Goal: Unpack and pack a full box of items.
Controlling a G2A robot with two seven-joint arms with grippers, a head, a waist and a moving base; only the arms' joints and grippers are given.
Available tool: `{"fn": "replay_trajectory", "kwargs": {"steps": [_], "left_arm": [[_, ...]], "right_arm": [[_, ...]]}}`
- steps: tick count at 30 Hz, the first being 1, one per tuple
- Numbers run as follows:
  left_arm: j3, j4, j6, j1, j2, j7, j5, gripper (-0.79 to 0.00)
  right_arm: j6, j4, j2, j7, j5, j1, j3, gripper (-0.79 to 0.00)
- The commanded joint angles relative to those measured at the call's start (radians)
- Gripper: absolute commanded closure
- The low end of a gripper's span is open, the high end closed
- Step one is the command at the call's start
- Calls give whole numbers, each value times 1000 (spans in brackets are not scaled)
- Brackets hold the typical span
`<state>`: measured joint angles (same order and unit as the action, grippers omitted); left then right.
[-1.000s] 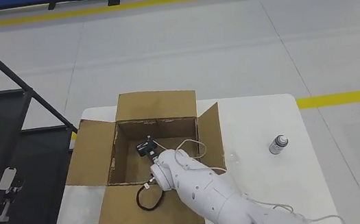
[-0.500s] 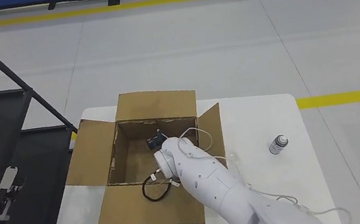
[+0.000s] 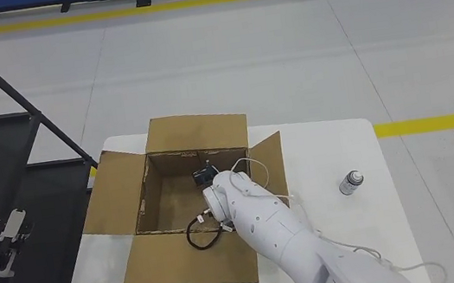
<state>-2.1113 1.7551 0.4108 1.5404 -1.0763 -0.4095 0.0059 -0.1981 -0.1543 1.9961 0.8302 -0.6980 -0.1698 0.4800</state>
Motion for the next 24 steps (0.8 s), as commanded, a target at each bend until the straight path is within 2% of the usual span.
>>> {"fn": "replay_trajectory", "kwargs": {"steps": [1,4,10,20,22,23,24], "left_arm": [[2,2,-2,0,0,2,4,-785],[3,3,-3,0,1,3,5,-785],[0,0,-7,0,2,9,3,-785],[3,1,-8,0,3,12,3,-785],[3,1,-7,0,3,13,3,-785],[3,0,-6,0,3,14,3,-785],[4,0,-6,0,4,14,3,-785]], "right_arm": [[10,0,0,-16,-9,-4,-1,-736],[21,4,0,-38,-13,-10,3,-662],[45,9,-3,-68,-17,-22,10,-391],[82,7,-7,-123,-50,-37,12,-283],[95,8,-9,-125,-42,-36,20,-129],[106,10,-11,-128,-36,-33,25,0],[117,9,-13,-134,-28,-29,30,0]]}}
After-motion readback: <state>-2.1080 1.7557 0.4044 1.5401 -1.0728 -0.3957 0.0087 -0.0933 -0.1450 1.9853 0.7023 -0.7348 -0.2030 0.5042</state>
